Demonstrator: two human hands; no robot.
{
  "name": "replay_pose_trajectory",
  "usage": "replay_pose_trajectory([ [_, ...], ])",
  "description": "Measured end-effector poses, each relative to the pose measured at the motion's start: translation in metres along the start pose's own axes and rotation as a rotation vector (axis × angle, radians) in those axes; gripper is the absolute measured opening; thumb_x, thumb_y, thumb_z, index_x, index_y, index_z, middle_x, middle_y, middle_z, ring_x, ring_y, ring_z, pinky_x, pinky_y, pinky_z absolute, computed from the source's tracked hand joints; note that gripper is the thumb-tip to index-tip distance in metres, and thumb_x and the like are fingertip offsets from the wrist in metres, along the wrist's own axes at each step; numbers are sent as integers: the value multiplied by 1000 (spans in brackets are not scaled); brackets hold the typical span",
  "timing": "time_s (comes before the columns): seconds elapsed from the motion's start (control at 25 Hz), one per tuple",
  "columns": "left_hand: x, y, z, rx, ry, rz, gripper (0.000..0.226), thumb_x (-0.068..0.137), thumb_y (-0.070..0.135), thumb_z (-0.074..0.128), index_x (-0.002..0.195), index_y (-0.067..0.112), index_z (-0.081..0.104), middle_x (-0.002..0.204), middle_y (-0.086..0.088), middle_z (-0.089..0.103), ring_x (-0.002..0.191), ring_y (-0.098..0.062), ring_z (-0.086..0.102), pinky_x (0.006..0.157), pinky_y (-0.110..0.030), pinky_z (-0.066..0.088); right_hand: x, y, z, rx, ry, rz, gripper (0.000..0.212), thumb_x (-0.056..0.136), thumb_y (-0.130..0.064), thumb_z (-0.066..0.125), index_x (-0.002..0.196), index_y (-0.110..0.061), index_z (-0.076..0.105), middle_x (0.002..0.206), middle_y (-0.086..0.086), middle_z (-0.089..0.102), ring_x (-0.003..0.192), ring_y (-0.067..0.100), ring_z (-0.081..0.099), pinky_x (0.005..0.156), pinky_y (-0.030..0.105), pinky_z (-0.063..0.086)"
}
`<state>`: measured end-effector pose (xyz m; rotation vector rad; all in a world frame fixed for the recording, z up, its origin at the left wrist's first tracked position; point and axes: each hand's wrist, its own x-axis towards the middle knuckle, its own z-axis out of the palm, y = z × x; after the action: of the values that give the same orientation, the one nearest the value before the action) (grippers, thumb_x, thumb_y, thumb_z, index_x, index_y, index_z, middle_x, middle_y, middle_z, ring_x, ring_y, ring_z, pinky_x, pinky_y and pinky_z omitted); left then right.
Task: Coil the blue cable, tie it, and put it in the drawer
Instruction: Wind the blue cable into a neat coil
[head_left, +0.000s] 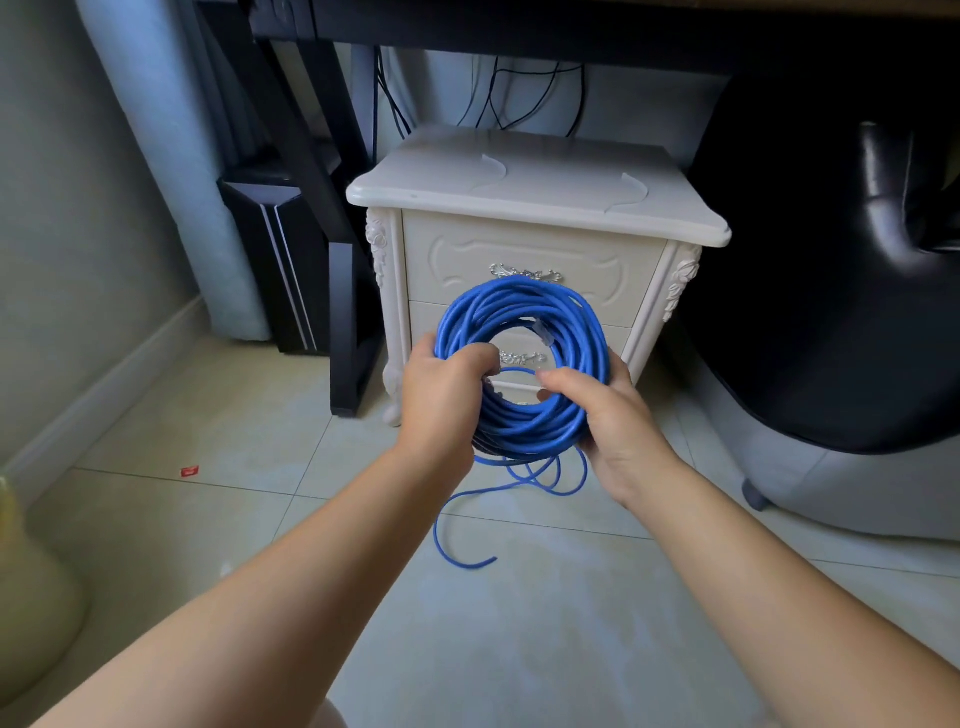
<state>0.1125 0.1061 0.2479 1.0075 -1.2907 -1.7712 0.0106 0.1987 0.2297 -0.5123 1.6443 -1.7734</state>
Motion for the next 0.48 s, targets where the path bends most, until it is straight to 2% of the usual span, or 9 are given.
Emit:
replay_pose_trajectory([
  [0.08, 0, -2, -1, -4, -65, 25, 22, 68, 6, 59, 88, 13, 55, 65, -2, 50, 59, -20, 47, 62, -34, 42, 0, -2, -3, 32, 39, 39, 32, 73, -9, 73, 102, -17, 59, 81, 5, 63, 84, 26, 64, 82, 42, 53],
  [0.16, -1, -5, 1, -2, -117, 17, 26, 69, 4, 60, 93, 14, 57, 64, 0, 52, 59, -19, 50, 64, -35, 44, 1, -1, -7, 23, 81, 41, 27, 66, -8, 70, 89, -15, 58, 77, 9, 61, 79, 27, 63, 75, 40, 50],
  [0.28, -3, -8, 2, 70, -244, -68, 39, 69, 13, 70, 106, 13, 59, 71, -1, 62, 71, -20, 59, 74, -39, 50, 2, -5, -12, 28, 171, 13, 30, 62, -3, 64, 89, -12, 57, 72, 9, 57, 71, 27, 62, 64, 32, 50],
  [0.4, 1, -2, -6, 188, -440, -188, 46, 76, 21, 79, 117, 17, 60, 95, 1, 70, 87, -13, 68, 86, -34, 53, 5, -14, -22, -83, 242, -73, 39, 49, -6, 61, 87, -13, 58, 68, 7, 56, 64, 24, 56, 58, 30, 47],
  [0.48, 9, 2, -14, 190, -509, -115, 83, 67, 28, 85, 139, 29, 44, 123, 8, 63, 107, -7, 65, 99, -35, 48, 4, -20, -26, -259, 259, -141, 37, 55, -5, 65, 89, -17, 59, 70, 2, 60, 63, 22, 56, 60, 29, 46],
])
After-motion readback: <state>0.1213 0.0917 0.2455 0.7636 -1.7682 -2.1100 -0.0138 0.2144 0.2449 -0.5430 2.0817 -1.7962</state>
